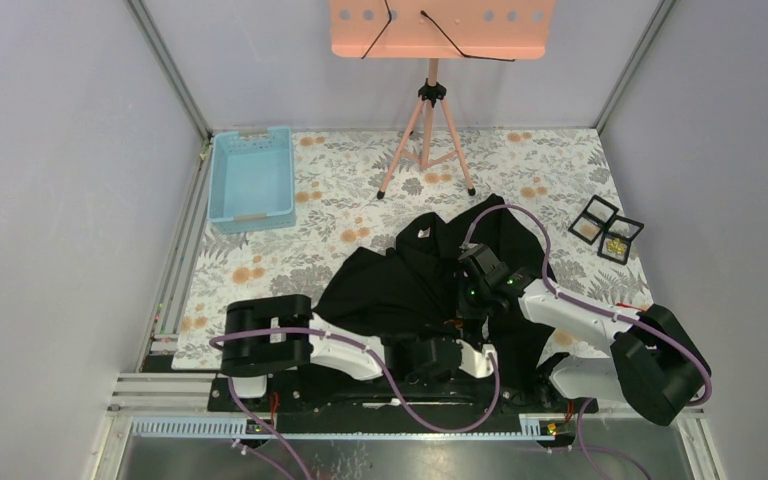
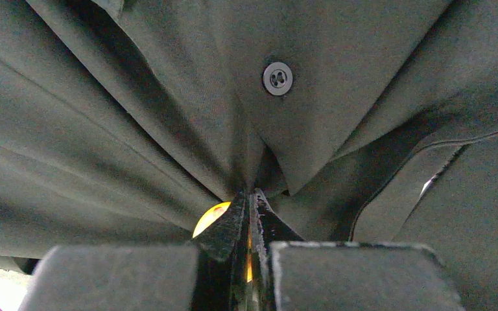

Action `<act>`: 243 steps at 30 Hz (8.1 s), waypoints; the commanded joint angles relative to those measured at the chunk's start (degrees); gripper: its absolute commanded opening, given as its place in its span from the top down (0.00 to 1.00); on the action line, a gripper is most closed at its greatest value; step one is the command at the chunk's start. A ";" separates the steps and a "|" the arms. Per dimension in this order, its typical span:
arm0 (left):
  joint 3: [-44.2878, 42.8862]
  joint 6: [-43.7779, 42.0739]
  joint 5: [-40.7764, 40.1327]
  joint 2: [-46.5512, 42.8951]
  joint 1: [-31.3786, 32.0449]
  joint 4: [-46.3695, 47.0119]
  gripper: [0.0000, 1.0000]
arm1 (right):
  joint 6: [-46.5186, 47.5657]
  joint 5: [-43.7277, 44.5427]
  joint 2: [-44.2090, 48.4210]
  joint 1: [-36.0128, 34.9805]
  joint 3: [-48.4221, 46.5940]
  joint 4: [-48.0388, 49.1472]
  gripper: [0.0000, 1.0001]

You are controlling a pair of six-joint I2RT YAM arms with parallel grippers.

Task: Pin the brooch onto the clothing
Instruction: Pin the brooch to the clothes.

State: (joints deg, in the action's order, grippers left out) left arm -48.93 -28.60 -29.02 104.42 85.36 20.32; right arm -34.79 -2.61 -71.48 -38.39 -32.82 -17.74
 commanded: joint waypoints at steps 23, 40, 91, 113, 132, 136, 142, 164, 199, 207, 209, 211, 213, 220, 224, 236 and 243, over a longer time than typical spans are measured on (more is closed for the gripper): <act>1.55 4.28 5.30 -1.24 0.24 3.51 1.00 | -2.95 -4.30 -0.55 0.25 -1.36 4.03 1.00; 3.53 13.75 11.97 -9.72 0.24 5.60 1.00 | -4.05 -5.21 -0.18 0.20 -1.14 5.11 1.00; 11.00 17.02 2.81 -16.55 -6.90 8.95 1.00 | -8.18 -3.97 9.38 0.21 -0.71 0.53 1.00; 12.19 12.30 -15.85 -3.58 2.96 28.01 1.00 | -16.65 -10.65 6.88 0.29 0.00 2.18 1.00; 14.12 23.40 -14.31 -18.26 -0.15 14.88 1.00 | -9.85 -4.26 14.86 0.48 0.09 -2.19 1.00; 11.15 36.28 -6.28 -22.35 -4.34 2.74 1.00 | -8.30 -3.45 15.86 0.44 -0.98 -2.44 1.00; 6.23 42.68 -2.16 -21.11 -6.97 -5.54 1.00 | -8.06 -4.34 17.41 0.50 -2.30 -2.88 1.00; -4.21 48.32 4.35 -17.54 -8.63 -20.18 1.00 | -3.50 -8.01 24.47 0.43 -3.37 -2.90 1.00; -0.97 54.82 -3.07 -21.31 -8.63 -15.71 1.00 | -6.00 -8.19 23.52 0.51 -0.64 -5.12 1.00; -1.59 54.88 -2.48 -20.11 -8.63 -15.47 1.00 | -6.38 -10.57 23.66 0.48 -0.84 -3.03 1.00; -1.99 54.80 -2.44 -19.69 -8.63 -15.69 1.00 | -6.26 -10.60 24.07 0.45 -1.08 -3.16 1.00; -2.28 54.79 -2.48 -19.27 -8.63 -15.95 1.00 | -6.10 -10.91 24.20 0.44 -1.22 -3.31 1.00; -2.56 54.78 -2.38 -18.91 -8.63 -15.89 1.00 | -5.92 -11.34 23.98 0.50 -1.21 -3.21 1.00; -3.81 54.26 -3.56 -18.48 -8.59 -15.41 1.00 | -5.71 -12.77 22.78 0.46 -0.71 -3.04 1.00; -3.81 54.33 -4.38 -18.88 -8.63 -14.90 1.00 | -5.51 -12.92 21.98 0.49 -0.43 -3.55 1.00; -3.60 54.86 -4.32 -18.71 -8.72 -13.06 1.00 | -6.25 -13.46 22.10 0.45 0.14 -2.20 1.00; -3.50 55.27 -4.51 -18.34 -8.72 -12.05 1.00 | -5.85 -14.35 22.33 0.39 0.28 -1.78 1.00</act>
State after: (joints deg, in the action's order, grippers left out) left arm -50.19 25.58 -32.18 86.00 76.90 4.05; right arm -40.82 -14.72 -49.60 -38.09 -32.60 -20.75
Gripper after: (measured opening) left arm 0.039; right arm 0.017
